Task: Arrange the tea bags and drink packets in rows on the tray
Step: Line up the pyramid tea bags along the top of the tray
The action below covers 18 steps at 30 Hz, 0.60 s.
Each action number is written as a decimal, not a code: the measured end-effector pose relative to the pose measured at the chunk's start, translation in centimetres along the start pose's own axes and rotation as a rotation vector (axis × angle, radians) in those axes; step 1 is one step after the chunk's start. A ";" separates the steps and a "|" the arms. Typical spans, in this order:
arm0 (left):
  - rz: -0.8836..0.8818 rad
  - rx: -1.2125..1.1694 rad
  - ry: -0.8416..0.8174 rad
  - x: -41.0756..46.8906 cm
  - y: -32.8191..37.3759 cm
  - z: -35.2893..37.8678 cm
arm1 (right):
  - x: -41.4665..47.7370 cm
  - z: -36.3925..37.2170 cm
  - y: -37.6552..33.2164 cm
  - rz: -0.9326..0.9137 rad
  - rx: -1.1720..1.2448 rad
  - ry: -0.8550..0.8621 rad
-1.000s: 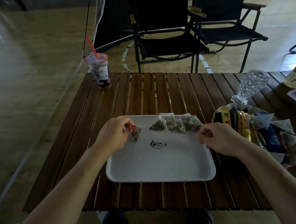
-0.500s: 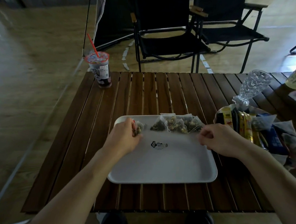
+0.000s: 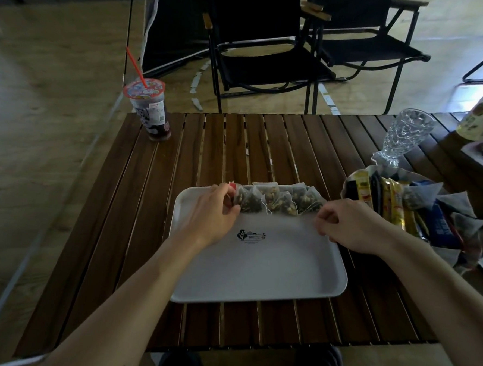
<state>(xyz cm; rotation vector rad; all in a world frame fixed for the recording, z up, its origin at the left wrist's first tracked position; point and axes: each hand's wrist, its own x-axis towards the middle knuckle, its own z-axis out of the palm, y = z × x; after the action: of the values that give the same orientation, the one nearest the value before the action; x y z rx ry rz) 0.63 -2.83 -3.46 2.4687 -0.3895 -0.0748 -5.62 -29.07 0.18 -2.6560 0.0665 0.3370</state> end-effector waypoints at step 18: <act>0.006 -0.061 -0.102 -0.7 0.9 -0.1 | 0.2 0.5 -0.1 -0.022 0.002 0.027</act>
<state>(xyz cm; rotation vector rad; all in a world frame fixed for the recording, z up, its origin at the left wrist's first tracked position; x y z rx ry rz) -0.28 -3.30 -2.86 2.4101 -0.4321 -0.2073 -5.48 -28.79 -0.26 -2.6573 0.0457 0.2940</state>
